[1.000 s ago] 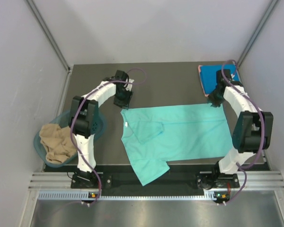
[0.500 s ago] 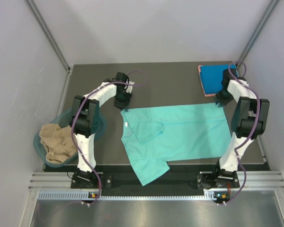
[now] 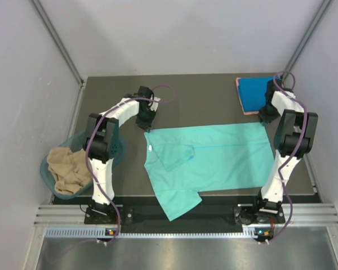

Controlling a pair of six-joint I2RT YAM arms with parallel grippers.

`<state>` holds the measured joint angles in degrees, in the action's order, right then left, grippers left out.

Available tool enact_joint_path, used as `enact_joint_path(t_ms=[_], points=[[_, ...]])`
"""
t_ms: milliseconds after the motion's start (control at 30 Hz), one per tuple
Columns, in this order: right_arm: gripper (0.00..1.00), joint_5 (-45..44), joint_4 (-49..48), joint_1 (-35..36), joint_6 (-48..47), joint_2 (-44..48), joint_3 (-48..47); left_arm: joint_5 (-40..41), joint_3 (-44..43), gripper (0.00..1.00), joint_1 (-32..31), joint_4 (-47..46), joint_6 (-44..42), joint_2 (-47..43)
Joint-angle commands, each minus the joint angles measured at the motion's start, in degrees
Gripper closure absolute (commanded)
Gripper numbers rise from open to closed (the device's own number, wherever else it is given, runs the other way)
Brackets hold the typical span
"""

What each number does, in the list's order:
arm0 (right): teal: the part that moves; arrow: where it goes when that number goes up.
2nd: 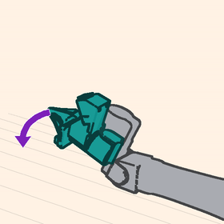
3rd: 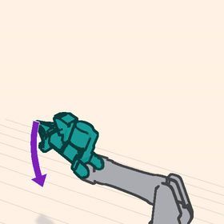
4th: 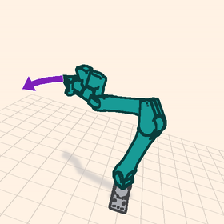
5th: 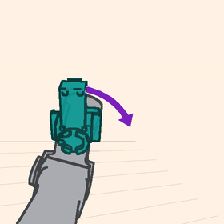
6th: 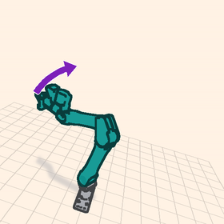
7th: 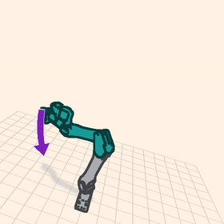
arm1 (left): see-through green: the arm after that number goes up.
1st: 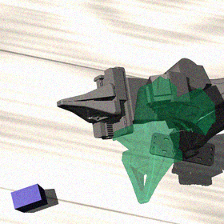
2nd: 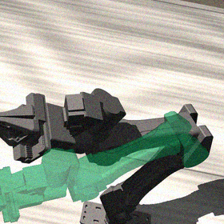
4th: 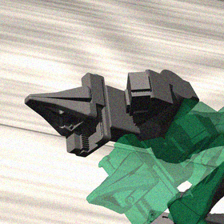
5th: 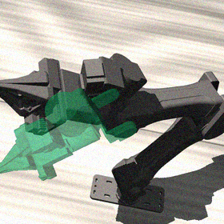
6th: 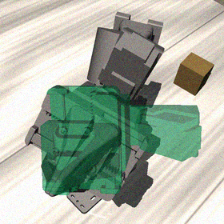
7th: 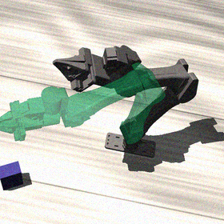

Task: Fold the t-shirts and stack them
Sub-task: Fold the tshirt

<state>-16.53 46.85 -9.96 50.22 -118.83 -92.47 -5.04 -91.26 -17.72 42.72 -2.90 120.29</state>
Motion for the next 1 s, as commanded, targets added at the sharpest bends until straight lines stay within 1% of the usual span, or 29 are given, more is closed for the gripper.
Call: enact_joint_path(t_ms=[0, 133, 167, 233, 267, 333, 467, 500, 533, 733, 833, 967], points=[[0.74, -1.83, 1.49, -0.85, 0.76, -1.41, -3.16, 0.64, -0.76, 1.0, 0.14, -0.97, 0.0, 0.56], [0.77, -2.53, 1.49, -0.85, 0.94, -2.02, -3.69, 1.26, -0.76, 1.0, 0.14, -1.15, 0.35, 0.38], [0.8, -2.54, 1.32, -0.77, 0.94, -2.2, -3.77, 1.61, -0.93, 1.0, 0.14, -1.32, 0.7, 0.12], [0.83, -2.54, 0.44, -0.85, 0.5, -2.29, -3.77, 2.4, -0.85, 1.0, 0.22, -2.02, 1.22, 0.03], [0.86, -2.54, 0.35, -0.85, 0.32, -2.46, -3.77, 2.58, -0.85, 1.0, 0.14, -2.29, 1.66, -0.14], [1.0, -2.54, -0.44, -0.86, -0.29, -2.64, -3.69, 2.93, -1.46, 1.0, 0.22, -2.55, 2.19, -0.14], [1.0, -3.24, -1.23, -0.94, -0.82, -2.73, -3.6, 4.51, -2.86, 1.0, 0.22, -3.43, 2.63, 0.29], [1.0, -3.5, -1.5, -0.86, -1.17, -2.55, -3.51, 6.69, -3.65, 1.0, 0.22, -3.69, 2.72, 0.47], [1.0, -3.77, -2.19, -0.85, -1.43, -2.38, -3.25, 7.06, -4.18, 1.0, 0.22, -3.78, 2.63, 0.65], [1.0, -2.28, -7.64, -0.86, -3.19, -0.53, -1.23, 5.57, -9.02, 1.0, 0.66, -1.76, 4.48, 4.16], [1.0, -1.14, -10.19, -0.85, -3.98, 0.26, -0.96, 6.53, -9.63, 1.0, 0.66, -2.37, 4.92, 4.86], [1.0, -1.31, -10.46, -0.94, -3.99, -0.09, -2.54, 8.02, -11.74, 1.0, 0.67, -1.85, 5.18, 6.18]])
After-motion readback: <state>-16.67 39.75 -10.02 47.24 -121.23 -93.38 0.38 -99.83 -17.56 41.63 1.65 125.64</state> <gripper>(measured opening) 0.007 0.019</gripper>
